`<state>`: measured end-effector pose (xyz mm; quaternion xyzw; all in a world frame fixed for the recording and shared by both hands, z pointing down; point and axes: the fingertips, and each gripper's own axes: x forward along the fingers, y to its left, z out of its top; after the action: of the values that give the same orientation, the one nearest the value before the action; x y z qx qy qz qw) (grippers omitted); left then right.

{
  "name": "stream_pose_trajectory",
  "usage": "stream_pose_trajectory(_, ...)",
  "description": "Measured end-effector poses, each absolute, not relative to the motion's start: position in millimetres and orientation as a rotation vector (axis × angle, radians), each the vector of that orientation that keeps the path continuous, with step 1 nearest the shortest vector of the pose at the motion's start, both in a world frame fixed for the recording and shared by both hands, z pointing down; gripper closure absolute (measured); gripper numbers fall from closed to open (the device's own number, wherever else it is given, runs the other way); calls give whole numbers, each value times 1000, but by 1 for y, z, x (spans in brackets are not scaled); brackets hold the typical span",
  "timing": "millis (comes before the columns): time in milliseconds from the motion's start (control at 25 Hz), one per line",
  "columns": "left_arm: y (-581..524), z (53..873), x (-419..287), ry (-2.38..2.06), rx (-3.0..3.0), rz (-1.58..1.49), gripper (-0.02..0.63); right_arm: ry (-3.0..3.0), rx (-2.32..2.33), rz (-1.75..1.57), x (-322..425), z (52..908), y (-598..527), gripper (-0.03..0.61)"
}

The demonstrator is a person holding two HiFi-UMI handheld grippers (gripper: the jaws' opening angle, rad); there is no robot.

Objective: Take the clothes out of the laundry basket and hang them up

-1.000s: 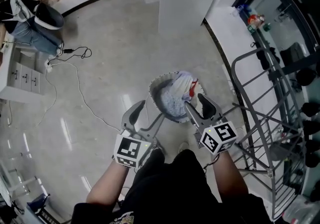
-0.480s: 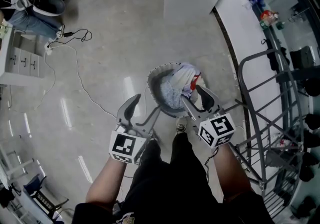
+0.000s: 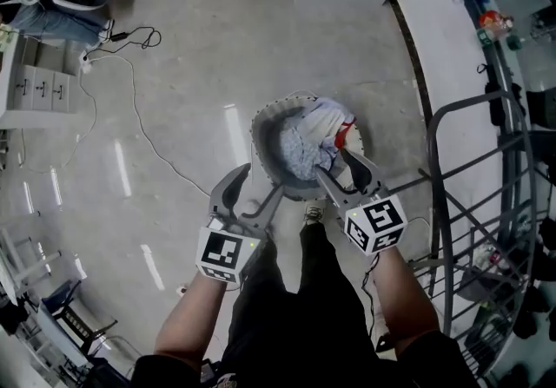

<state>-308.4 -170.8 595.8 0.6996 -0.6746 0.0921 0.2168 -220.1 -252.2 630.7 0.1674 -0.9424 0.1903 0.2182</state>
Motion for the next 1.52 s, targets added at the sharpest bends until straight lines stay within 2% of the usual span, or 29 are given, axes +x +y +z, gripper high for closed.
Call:
stream_pose_trajectory(360, -202, 676, -290, -1812, 1953, 357, 342, -2516, 421, 604, -208, 728, -264, 311)
stream_pose_trajectory(1000, -211, 812, -298, -1716, 1921, 399, 344, -2333, 336, 658, -223, 927, -263, 307)
stream_pose_trajectory(1520, -202, 903, -305, -1674, 1891, 355, 344, -2102, 408, 754, -225, 1094, -262, 272)
